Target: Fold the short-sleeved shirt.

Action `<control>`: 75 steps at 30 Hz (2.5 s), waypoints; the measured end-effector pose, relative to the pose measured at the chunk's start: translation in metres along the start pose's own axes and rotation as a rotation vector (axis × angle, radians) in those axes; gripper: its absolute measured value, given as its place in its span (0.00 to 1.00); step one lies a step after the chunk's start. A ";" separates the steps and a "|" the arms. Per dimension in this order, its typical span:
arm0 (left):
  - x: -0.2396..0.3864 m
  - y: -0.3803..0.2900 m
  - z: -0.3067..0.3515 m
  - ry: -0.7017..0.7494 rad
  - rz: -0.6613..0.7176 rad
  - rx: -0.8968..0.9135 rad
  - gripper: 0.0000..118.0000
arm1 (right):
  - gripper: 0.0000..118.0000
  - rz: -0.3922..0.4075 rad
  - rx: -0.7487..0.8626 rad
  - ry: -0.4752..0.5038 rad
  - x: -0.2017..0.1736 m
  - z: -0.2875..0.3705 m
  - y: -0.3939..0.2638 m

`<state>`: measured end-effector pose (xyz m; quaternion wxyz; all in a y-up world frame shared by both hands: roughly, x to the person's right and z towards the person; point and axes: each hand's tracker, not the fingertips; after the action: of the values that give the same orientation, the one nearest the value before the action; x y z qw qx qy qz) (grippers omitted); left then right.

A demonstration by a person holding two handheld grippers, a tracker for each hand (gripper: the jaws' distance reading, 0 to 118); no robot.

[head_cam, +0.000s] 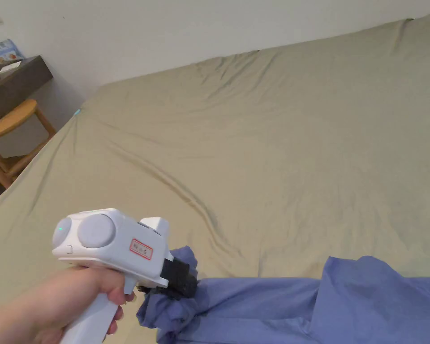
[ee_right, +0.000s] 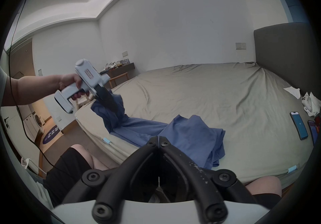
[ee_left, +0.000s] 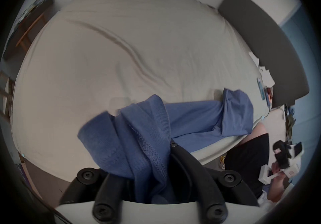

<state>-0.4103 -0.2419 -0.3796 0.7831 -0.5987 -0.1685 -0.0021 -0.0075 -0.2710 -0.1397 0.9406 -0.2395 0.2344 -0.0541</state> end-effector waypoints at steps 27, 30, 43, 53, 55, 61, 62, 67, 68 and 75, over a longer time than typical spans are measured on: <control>0.087 -0.001 -0.104 0.042 0.069 0.022 0.09 | 0.01 -0.127 0.030 -0.003 0.038 0.026 -0.010; 0.120 -0.005 -0.124 0.152 -0.015 0.036 0.06 | 0.01 -0.153 0.045 -0.007 0.041 0.031 -0.011; 0.052 -0.038 -0.002 -0.359 -0.048 0.252 0.13 | 0.01 -0.141 -0.014 -0.009 0.036 0.018 -0.007; -0.132 -0.063 -0.060 -0.494 0.314 0.183 0.98 | 0.01 -0.136 -0.067 -0.017 0.030 0.008 -0.001; -0.141 -0.064 -0.074 -0.516 0.334 0.181 0.97 | 0.01 -0.139 -0.078 -0.019 0.030 0.004 0.001; -0.155 -0.068 -0.098 -0.730 0.455 0.291 0.83 | 0.01 -0.146 -0.106 -0.033 0.025 -0.007 0.005; -0.153 -0.065 -0.106 -0.802 0.499 0.255 0.58 | 0.01 -0.142 -0.114 -0.034 0.024 -0.009 0.005; -0.144 -0.057 -0.138 -0.691 0.341 0.216 0.23 | 0.01 -0.091 -0.124 -0.042 0.012 -0.017 0.011; -0.145 -0.055 -0.139 -0.735 0.434 0.182 0.21 | 0.01 -0.077 -0.128 -0.044 0.009 -0.018 0.011; -0.124 -0.050 -0.112 -0.571 0.275 0.182 0.14 | 0.01 -0.040 -0.137 -0.046 0.000 -0.021 0.013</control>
<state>-0.5084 -0.3853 -0.3910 0.7474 -0.5198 -0.2985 0.2865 -0.0171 -0.2685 -0.1619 0.9260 -0.3090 0.2110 -0.0510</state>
